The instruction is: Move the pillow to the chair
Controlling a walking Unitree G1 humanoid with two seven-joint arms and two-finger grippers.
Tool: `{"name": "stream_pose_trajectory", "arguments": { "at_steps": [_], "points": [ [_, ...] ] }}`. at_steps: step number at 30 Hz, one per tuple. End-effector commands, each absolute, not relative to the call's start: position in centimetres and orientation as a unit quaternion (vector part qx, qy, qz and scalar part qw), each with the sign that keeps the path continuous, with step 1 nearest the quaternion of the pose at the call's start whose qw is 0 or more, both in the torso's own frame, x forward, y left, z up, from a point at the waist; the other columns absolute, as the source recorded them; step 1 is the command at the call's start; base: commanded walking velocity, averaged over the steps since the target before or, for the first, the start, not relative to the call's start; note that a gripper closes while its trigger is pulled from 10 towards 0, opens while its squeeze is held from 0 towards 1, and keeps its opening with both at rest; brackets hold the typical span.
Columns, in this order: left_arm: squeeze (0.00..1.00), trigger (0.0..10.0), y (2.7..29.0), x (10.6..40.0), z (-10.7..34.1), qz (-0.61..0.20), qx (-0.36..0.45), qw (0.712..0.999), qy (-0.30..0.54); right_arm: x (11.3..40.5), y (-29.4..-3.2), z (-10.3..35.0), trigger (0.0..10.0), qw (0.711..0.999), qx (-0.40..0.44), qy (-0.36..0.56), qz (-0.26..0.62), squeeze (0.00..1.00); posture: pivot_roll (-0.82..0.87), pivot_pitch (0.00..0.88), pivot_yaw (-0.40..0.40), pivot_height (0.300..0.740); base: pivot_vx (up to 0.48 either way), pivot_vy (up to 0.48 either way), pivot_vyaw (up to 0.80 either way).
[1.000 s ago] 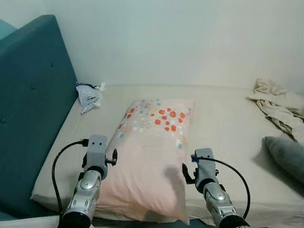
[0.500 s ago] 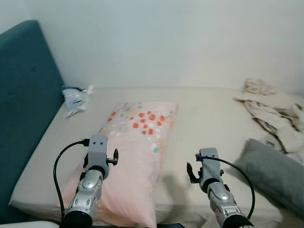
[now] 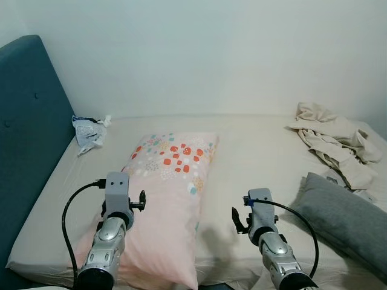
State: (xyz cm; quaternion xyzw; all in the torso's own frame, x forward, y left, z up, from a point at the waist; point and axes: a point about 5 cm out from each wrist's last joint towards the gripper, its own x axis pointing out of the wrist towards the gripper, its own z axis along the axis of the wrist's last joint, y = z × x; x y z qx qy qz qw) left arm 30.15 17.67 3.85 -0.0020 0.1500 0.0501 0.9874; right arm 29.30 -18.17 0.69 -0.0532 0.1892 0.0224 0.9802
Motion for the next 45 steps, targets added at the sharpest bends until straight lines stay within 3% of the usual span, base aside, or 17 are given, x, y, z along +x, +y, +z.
{"name": "stream_pose_trajectory", "arguments": {
  "at_steps": [1,2,3,4,5,11,15,17,18,20,24,26,28,35,45],
  "points": [
    [0.0,10.0,18.8,29.2,2.4,0.061,0.003,0.979,0.195,29.4,-17.8,0.6,10.0,0.98,-0.047,0.19,0.027,0.0,0.02,0.065,-0.001,0.74,0.0,0.0,0.0],
    [0.0,10.0,19.1,28.9,1.9,0.062,0.0,0.975,0.211,29.4,-17.8,0.7,10.0,0.98,-0.046,0.19,0.028,0.0,0.02,0.066,-0.001,0.74,0.0,0.0,0.0],
    [0.16,10.0,19.5,28.3,1.4,0.062,-0.021,0.971,0.228,29.4,-17.7,0.6,10.0,0.98,-0.046,0.189,0.03,0.0,0.02,0.067,-0.002,0.74,0.0,0.0,0.0],
    [0.16,10.0,19.5,28.3,1.4,0.062,-0.021,0.971,0.228,29.4,-17.7,0.6,10.0,0.98,-0.046,0.189,0.03,0.0,0.02,0.067,-0.002,0.74,0.0,0.0,0.0],
    [1.0,10.0,19.5,28.2,1.3,0.061,-0.04,0.97,0.232,29.4,-17.6,0.6,10.0,0.98,-0.046,0.189,0.031,0.0,0.02,0.068,-0.002,0.74,0.0,0.0,0.0],
    [1.0,10.0,20.3,27.6,0.9,0.108,-0.121,0.955,0.25,29.5,-17.2,0.8,10.0,0.981,-0.043,0.185,0.042,0.0,0.02,0.073,-0.006,0.74,0.0,0.0,0.0],
    [1.0,10.0,20.6,27.5,0.9,0.117,-0.102,0.956,0.247,29.8,-16.5,1.2,10.0,0.982,-0.032,0.174,0.061,0.0,0.02,0.076,-0.008,0.74,0.0,0.0,0.0],
    [0.96,10.0,20.5,27.9,1.7,0.104,-0.043,0.97,0.215,29.9,-16.2,1.4,10.0,0.983,-0.031,0.168,0.069,0.0,0.02,0.076,-0.011,0.74,0.0,0.0,0.0],
    [0.4,10.0,20.3,28.2,2.3,0.097,0.013,0.977,0.191,29.9,-16.1,1.4,10.0,0.983,-0.031,0.168,0.073,0.0,0.02,0.076,-0.013,0.74,0.0,0.0,0.0],
    [0.33,10.0,19.9,28.4,2.8,0.082,0.063,0.981,0.163,29.9,-16.0,1.3,10.0,0.982,-0.029,0.173,0.075,0.0,0.02,0.077,-0.014,0.74,0.0,0.0,0.0],
    [0.27,10.0,19.1,28.4,2.9,0.065,0.058,0.984,0.158,29.8,-15.9,1.2,10.0,0.982,-0.023,0.175,0.074,0.0,0.02,0.078,-0.014,0.73,0.0,0.0,0.0],
    [0.09,10.0,18.6,28.2,2.8,0.056,0.051,0.984,0.161,29.7,-15.9,1.2,10.0,0.983,-0.023,0.166,0.075,0.0,0.02,0.08,-0.022,0.726,0.0,0.0,0.0],
    [0.0,10.0,18.0,28.2,2.8,0.042,0.051,0.986,0.153,29.6,-15.8,1.1,10.0,0.983,-0.026,0.165,0.077,0.0,0.03,0.073,-0.026,0.726,0.0,0.0,0.0],
    [0.0,10.0,17.2,29.1,3.6,0.03,0.097,0.988,0.117,29.9,-15.1,1.4,10.0,0.983,-0.037,0.16,0.083,0.0,0.03,0.052,-0.022,0.726,0.0,0.0,0.0],
    [0.0,10.0,17.1,29.7,4.1,0.027,0.083,0.99,0.108,30.6,-14.7,2.3,10.0,0.986,-0.055,0.133,0.089,0.0,0.03,0.0,0.001,0.726,0.0,0.0,0.0]
  ]
}}
